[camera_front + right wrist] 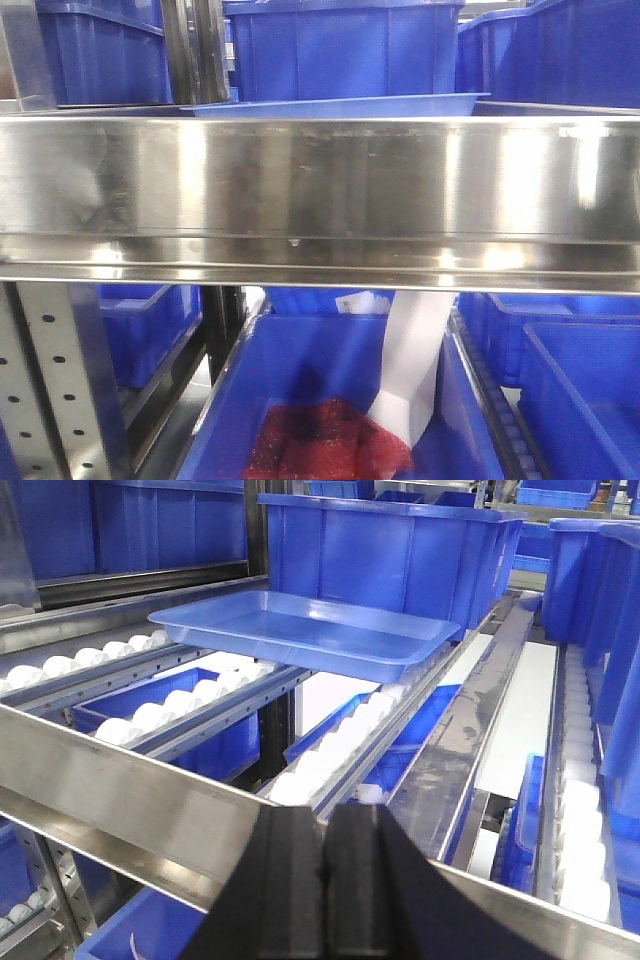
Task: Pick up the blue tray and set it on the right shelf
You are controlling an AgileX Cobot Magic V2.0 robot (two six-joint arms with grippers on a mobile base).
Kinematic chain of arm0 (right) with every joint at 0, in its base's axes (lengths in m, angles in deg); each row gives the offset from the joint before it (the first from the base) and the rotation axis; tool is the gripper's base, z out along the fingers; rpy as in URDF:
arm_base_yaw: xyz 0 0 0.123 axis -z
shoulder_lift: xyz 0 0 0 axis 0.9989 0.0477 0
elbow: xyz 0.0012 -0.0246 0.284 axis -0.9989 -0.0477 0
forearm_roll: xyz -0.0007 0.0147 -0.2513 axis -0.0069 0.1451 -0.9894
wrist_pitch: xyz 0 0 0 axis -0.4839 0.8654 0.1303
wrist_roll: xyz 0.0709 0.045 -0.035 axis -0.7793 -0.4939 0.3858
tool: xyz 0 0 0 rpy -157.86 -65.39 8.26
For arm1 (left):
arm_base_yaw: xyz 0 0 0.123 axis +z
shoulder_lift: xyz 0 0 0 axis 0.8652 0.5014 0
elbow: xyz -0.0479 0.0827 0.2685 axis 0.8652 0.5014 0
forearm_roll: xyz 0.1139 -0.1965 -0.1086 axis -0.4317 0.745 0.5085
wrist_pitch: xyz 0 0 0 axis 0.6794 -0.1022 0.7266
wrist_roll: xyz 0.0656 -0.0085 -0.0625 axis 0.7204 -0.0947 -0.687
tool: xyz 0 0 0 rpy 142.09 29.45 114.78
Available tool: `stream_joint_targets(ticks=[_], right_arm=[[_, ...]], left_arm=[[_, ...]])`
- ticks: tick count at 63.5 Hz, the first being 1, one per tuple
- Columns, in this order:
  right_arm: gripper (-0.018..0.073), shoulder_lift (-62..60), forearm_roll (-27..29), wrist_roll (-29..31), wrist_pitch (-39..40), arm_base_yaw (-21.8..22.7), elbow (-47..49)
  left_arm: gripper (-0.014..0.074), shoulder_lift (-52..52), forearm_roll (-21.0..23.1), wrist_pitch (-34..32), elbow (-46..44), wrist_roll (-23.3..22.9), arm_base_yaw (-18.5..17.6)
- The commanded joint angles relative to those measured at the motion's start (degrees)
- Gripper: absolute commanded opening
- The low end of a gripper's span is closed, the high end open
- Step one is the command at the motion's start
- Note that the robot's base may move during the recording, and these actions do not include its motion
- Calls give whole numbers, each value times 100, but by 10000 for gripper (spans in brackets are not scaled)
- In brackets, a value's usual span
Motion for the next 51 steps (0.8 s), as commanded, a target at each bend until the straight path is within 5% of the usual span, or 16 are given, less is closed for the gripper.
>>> stream_joint_targets(ticks=[1, 10, 26, 37, 51], right_arm=[[55, 60, -100, 52, 554, -2, 160], [55, 60, -100, 52, 554, -2, 160], [55, 60, -100, 52, 554, -2, 160], [55, 60, -100, 52, 532, -2, 160], [55, 60, -100, 52, 532, -2, 160]], left_arm=[[-48, -11, 77, -473, -94, 19, 440], [-48, -422, 77, -723, 598, 29, 1433], [-48, -1186, 329, -1784, 2408, 78, 2670], [-48, -1177, 522, -3387, 3428, 468, 2986], [-48, -1189, 522, -2962, 3384, 471, 2998]])
